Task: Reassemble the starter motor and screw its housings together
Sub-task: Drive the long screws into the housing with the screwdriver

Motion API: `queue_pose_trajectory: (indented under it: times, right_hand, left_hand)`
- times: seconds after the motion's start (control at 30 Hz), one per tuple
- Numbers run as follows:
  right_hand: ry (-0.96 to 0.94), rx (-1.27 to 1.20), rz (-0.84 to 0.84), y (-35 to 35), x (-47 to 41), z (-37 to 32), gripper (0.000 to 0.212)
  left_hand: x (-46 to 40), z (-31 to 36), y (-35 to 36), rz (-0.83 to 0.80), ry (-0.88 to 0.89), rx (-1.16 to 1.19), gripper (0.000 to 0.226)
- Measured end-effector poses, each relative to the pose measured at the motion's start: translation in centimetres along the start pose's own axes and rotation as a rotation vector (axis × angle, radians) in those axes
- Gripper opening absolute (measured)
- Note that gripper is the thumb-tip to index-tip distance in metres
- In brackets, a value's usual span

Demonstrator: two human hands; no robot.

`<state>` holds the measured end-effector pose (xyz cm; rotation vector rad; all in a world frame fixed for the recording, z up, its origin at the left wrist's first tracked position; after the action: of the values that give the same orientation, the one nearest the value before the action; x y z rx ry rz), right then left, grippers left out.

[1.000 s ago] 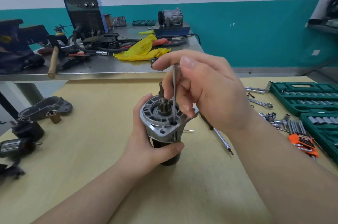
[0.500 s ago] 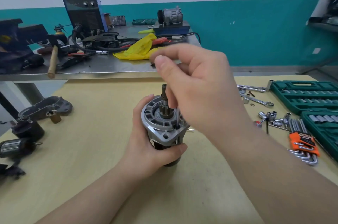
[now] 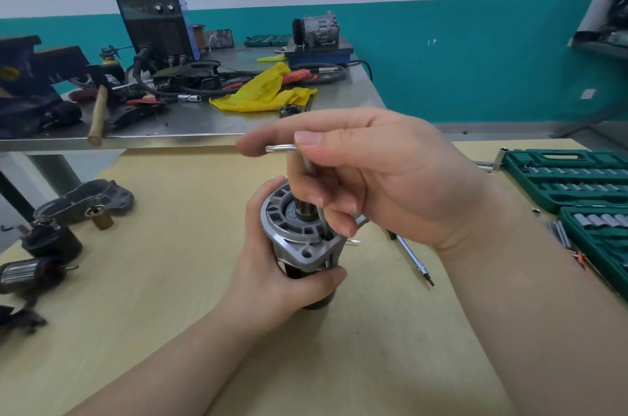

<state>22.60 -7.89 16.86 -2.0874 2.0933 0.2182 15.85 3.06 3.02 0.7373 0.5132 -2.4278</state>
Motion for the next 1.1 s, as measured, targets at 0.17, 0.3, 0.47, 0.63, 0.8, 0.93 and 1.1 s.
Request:
queue_pose_trajectory:
  times: [0.17,0.3,0.47,0.63,0.8,0.93,1.1]
  right_hand:
    - [-0.040,-0.011,0.035,-0.6,0.2,-0.2,0.021]
    - [-0.098,-0.068,0.100,-0.9,0.1,0.0,0.009]
    - [-0.279,0.048,0.491,-2.2,0.3,0.5,0.014]
    - [-0.352,0.077,0.485,-1.7,0.4,1.2,0.010]
    - [-0.274,0.238,0.315,-1.1,0.3,1.5,0.030]
    - [-0.264,0.125,0.259,-1.1,0.0,1.5,0.050]
    - [-0.298,0.123,0.239,-1.3,0.0,1.5,0.030]
  left_hand:
    - [-0.1,0.3,0.1,-0.008,0.025,0.001,0.107]
    - [-0.2,0.5,0.2,-0.027,0.033,0.009,0.108]
    - [-0.3,0.0,-0.1,0.001,-0.014,0.033,0.108]
    - [-0.3,-0.1,-0.2,0.025,-0.019,0.041,0.106]
    - [-0.3,0.0,-0.3,0.037,0.012,0.037,0.103]
    - [-0.3,-0.1,-0.2,0.035,0.009,0.038,0.103]
    - [-0.2,-0.4,-0.3,0.031,0.002,0.027,0.105]
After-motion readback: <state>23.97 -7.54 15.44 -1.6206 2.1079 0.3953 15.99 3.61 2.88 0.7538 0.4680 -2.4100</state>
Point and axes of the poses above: each hand's wrist, its own x-axis away from the middle knuckle, its own y-axis out of the palm, z = x × y, the point moved 6 cm from there along -x, towards the middle knuckle, and after that the axes turned 1 degree about x, right-handed, at the moved point
